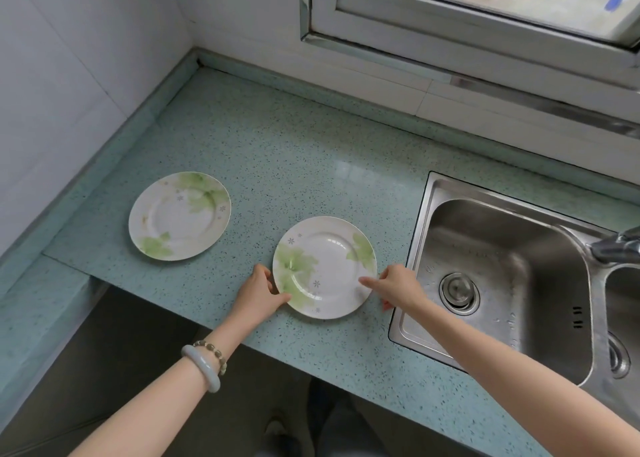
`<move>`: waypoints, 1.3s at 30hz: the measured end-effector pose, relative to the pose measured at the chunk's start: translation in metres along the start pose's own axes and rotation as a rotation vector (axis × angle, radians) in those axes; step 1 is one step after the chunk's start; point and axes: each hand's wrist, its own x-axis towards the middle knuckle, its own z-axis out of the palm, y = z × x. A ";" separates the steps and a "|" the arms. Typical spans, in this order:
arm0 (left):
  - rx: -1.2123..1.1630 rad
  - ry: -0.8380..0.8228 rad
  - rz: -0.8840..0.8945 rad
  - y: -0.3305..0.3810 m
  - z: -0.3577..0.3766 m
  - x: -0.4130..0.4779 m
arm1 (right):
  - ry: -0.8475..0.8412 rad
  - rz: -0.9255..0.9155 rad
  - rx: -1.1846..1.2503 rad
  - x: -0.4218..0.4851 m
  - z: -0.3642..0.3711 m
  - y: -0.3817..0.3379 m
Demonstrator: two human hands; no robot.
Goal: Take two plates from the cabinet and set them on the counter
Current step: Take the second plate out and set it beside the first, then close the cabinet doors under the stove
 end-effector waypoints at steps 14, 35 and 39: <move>-0.049 0.326 0.476 0.044 -0.065 -0.073 | 0.075 -0.836 -0.121 -0.080 -0.044 -0.085; -0.514 0.964 0.004 -0.119 -0.064 -0.322 | -0.520 -1.316 -0.096 -0.207 0.112 -0.187; -0.538 1.084 -0.064 -0.153 -0.036 -0.401 | -0.621 -1.407 -0.132 -0.271 0.158 -0.174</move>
